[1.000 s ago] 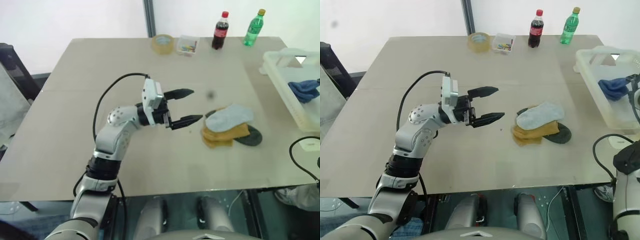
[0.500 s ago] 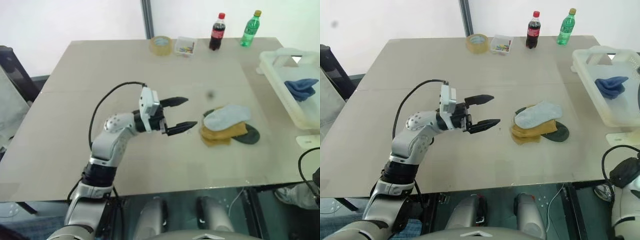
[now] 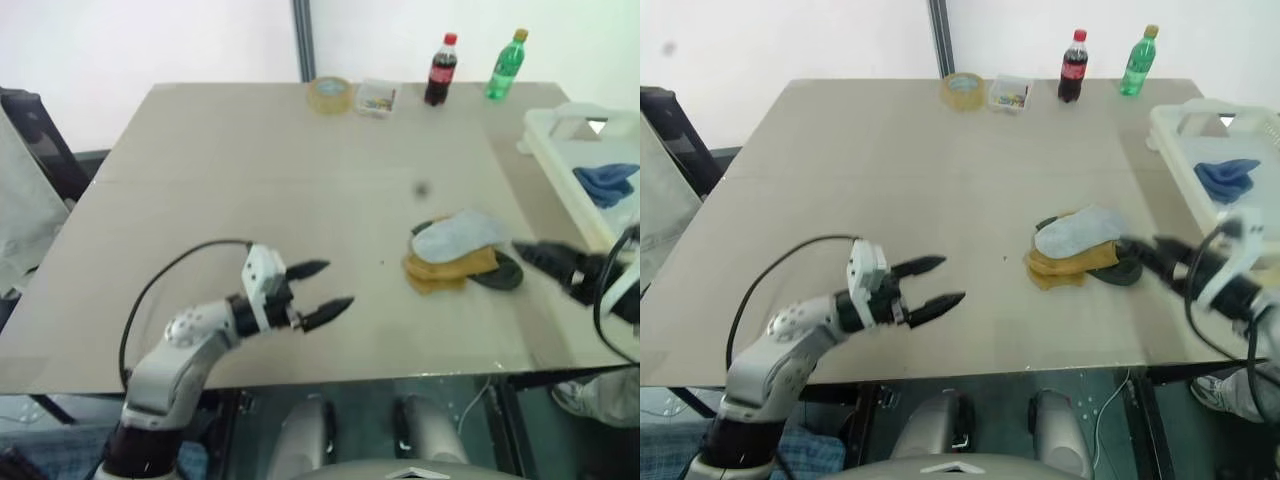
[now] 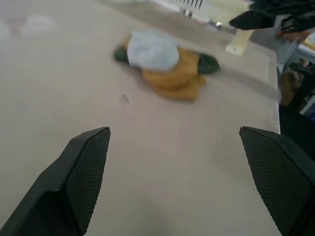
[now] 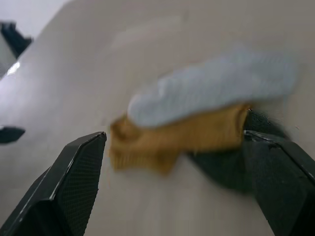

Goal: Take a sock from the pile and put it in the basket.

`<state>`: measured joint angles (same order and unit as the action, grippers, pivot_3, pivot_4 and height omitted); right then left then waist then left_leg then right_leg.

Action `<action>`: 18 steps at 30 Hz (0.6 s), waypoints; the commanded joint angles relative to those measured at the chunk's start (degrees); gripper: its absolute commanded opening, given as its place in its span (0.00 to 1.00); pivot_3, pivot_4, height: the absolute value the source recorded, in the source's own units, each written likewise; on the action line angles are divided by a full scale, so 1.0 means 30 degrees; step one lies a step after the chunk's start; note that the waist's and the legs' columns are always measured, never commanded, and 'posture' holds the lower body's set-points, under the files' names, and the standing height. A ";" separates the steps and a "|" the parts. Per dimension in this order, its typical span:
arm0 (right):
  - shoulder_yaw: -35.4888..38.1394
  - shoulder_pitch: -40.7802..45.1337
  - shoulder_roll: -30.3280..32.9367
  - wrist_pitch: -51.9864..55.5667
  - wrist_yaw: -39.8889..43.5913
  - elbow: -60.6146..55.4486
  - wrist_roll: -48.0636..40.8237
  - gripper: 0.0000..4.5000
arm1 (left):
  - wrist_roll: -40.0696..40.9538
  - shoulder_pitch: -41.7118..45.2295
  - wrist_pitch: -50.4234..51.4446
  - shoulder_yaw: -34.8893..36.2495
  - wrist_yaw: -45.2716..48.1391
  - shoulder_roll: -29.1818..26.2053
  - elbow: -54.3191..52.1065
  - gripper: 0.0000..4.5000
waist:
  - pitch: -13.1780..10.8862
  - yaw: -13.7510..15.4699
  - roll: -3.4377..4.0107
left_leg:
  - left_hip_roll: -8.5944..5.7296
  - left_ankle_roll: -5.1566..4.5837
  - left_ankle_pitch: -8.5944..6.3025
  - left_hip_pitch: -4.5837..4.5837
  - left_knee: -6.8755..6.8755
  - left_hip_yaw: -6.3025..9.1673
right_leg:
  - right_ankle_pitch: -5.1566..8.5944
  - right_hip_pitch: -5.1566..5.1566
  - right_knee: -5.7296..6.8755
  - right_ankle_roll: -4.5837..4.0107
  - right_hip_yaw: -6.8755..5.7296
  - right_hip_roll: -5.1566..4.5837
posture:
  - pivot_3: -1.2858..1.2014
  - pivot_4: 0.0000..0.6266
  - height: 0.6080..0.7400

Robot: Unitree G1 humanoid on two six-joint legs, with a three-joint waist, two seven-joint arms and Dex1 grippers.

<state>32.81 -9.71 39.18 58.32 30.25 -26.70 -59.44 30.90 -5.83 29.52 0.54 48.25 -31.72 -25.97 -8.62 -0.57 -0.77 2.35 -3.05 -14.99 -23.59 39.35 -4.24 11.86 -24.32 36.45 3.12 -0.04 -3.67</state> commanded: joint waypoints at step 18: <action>-0.1349 -0.2240 0.1392 -0.8989 0.6844 0.4258 0.7065 1.00 | -0.0610 -0.5026 -0.2492 0.2596 -0.1729 -0.0075 -0.0914 1.00 | 0.0018 0.0070 0.0017 | -0.0023 0.0001 -0.0003 -0.0038 -0.0027 -0.0035 | -0.0004 -0.0066 -0.0012 -0.0014 0.0016 -0.0036 | 0.52 0.24 1.00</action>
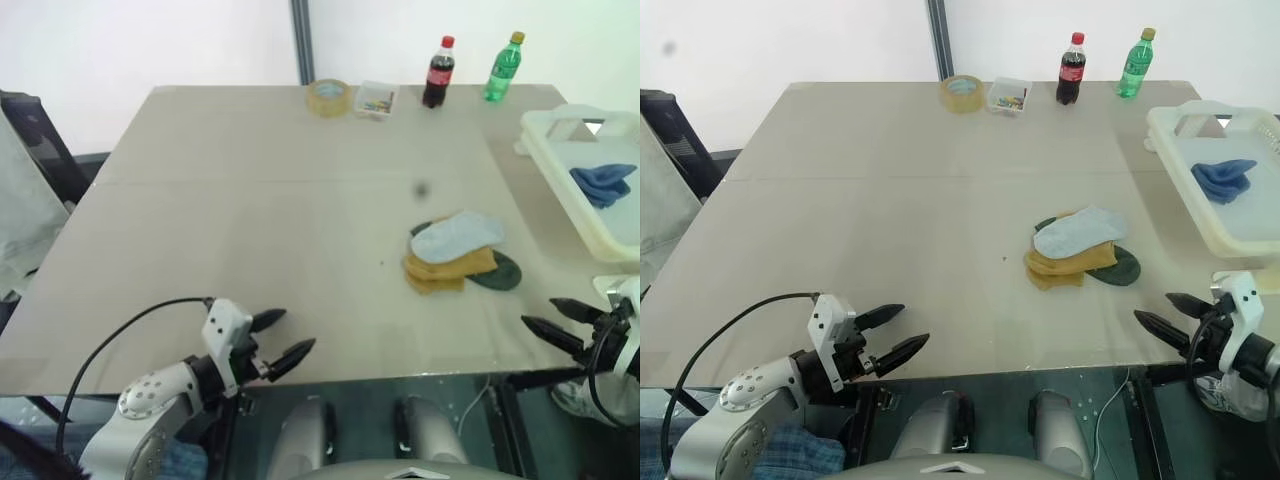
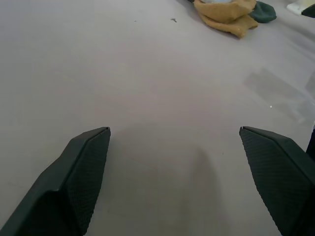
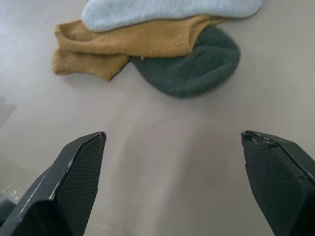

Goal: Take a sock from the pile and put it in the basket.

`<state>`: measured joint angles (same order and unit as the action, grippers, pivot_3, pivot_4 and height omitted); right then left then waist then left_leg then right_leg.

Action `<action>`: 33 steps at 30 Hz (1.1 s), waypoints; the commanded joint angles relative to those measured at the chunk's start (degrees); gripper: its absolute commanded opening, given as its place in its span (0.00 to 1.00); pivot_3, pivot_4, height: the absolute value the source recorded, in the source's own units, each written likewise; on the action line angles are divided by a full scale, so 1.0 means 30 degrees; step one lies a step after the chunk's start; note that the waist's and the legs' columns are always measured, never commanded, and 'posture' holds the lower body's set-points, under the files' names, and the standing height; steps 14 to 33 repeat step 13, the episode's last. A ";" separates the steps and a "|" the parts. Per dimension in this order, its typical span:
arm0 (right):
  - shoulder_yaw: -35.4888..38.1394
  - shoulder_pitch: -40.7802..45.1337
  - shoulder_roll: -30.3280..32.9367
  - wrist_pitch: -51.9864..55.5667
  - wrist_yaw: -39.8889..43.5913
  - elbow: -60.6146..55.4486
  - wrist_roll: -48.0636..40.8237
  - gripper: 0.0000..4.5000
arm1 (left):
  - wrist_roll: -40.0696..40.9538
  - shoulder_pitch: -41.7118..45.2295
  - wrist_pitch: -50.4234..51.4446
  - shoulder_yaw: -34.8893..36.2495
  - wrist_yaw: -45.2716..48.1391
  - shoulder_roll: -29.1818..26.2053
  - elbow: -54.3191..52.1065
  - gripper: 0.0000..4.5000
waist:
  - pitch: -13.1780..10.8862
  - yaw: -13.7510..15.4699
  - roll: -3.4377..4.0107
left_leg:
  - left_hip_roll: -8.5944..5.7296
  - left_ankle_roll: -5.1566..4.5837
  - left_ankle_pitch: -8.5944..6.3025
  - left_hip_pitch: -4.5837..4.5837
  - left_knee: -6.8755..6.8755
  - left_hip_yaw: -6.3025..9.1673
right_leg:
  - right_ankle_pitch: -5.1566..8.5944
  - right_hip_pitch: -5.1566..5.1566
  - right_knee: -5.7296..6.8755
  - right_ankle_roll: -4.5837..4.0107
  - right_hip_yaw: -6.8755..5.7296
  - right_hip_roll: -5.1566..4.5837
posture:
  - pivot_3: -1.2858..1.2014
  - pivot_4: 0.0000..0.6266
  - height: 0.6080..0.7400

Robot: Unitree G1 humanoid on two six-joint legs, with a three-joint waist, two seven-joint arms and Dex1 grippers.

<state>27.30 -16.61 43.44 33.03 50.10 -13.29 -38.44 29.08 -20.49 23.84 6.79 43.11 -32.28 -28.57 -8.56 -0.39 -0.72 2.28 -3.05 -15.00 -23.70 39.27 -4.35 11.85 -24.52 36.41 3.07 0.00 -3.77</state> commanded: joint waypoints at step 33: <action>0.0785 -0.0583 -0.0033 -0.2375 0.1832 0.0169 0.0617 1.00 | -0.0644 -0.0156 -0.1395 0.0683 0.0238 -0.0278 0.0247 1.00 | -0.0002 0.0044 -0.0001 | 0.0001 -0.0002 -0.0002 -0.0006 -0.0002 -0.0003 | -0.0003 -0.0005 -0.0011 -0.0004 -0.0002 -0.0004 | 0.52 0.24 1.00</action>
